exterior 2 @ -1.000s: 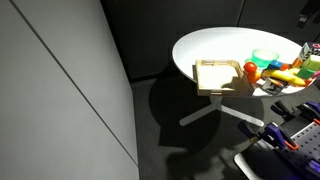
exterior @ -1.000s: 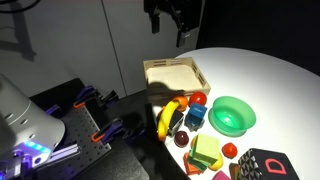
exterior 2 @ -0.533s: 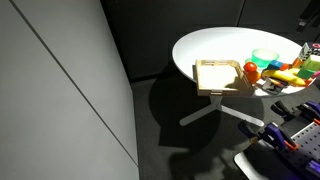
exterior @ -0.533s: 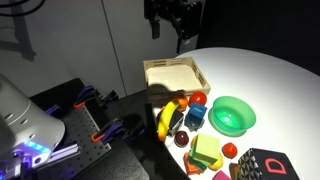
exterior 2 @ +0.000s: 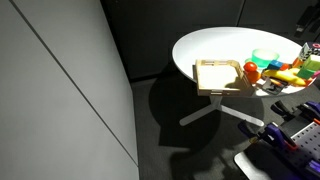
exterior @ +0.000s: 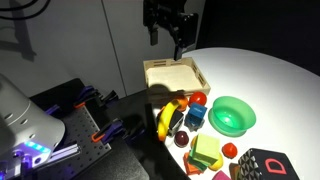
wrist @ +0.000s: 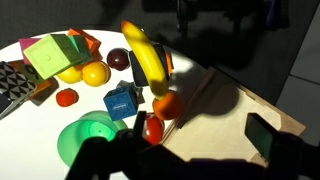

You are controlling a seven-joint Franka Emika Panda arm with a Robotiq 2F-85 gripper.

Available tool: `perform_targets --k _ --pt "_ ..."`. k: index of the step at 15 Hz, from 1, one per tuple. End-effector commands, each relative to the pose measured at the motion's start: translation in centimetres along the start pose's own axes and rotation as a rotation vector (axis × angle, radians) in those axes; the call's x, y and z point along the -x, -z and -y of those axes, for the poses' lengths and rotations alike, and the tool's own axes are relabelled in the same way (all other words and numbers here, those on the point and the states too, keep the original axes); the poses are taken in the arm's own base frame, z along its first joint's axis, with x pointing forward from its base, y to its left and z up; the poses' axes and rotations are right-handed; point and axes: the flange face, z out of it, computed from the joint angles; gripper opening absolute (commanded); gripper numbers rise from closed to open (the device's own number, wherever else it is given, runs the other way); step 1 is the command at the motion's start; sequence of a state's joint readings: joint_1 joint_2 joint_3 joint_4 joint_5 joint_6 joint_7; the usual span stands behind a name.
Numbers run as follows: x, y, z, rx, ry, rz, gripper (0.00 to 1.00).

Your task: Put the banana onto the tray

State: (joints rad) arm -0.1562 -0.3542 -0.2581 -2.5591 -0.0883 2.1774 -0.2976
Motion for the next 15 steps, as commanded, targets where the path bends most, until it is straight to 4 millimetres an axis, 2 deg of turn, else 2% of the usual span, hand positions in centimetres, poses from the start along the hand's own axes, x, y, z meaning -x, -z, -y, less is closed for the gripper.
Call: perform_targets --k 1,15 --pt "-0.3 -2.3 0.1 0.016 0.004 0.013 1.0" --pt "-0.2 -11.7 -0.9 0.09 0.064 0.061 1.0"
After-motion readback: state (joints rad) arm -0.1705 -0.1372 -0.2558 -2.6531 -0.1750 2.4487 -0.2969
